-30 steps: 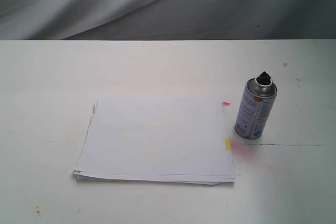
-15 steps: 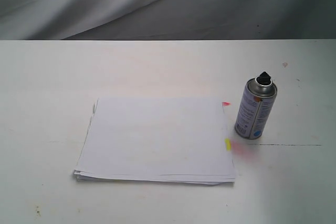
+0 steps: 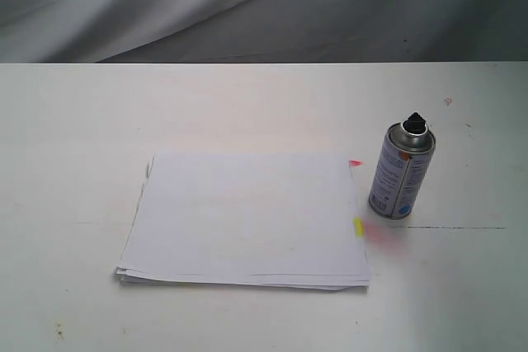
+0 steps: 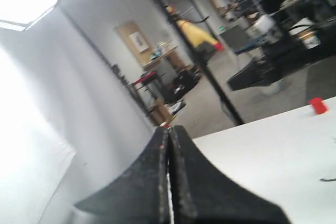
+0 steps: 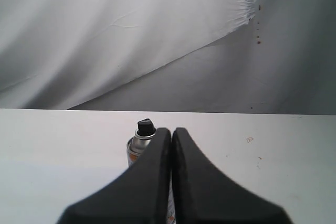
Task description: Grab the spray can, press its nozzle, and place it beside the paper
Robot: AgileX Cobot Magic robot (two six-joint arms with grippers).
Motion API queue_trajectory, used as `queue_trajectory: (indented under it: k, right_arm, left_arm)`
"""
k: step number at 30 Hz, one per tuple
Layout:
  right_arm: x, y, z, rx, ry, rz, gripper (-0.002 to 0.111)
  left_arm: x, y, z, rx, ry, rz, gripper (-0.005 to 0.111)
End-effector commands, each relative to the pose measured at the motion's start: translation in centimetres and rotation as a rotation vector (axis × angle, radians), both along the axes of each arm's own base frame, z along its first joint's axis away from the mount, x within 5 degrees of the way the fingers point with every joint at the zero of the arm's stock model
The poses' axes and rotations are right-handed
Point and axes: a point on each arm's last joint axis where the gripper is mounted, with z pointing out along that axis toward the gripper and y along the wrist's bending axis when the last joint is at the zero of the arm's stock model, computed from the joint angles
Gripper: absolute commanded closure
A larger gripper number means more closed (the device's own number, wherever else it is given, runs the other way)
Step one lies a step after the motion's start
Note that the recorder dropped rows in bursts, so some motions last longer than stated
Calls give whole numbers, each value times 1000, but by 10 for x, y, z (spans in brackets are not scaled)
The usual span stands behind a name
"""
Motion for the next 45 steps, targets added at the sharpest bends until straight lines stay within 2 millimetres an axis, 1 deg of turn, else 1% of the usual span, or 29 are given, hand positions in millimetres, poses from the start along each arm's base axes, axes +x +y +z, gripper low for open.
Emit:
queue_trajectory:
  k: [1,2,4,14,18,21,25,35,41,43,45]
  right_arm:
    - [0,0,-1,-8,-7,-6,108]
    - [0,0,-1,-8,-7,-6,108]
    - [0,0,-1,-8,-7,-6,108]
    - [0,0,-1,-8,-7,-6,108]
    - [0,0,-1,-8,-7,-6,108]
    - [0,0,-1,-8,-7,-6,108]
    - [0,0,-1,-8,-7,-6,108]
    - [0,0,-1,-8,-7,-6,108]
    - [0,0,-1,-8,-7,-6,108]
    - [0,0,-1,-8,-7,-6,108]
    - [0,0,-1,-8,-7,-6,108]
  left_arm:
    - [26,15,-13,-107,171,284,107]
    - [31,19,-17,-111,196,346,107]
    - [35,23,-22,-116,221,410,107]
    - [39,27,-25,-78,189,476,107]
    - [44,34,-27,-82,207,574,107]
    - [48,39,-35,-75,235,643,107]
    - [48,37,-43,-64,255,628,107]
    - [47,35,-42,-67,255,597,107]
    - [37,21,-39,-53,223,408,107]
    - [37,21,-37,-70,235,409,107]
    - [40,27,-32,-133,288,476,107]
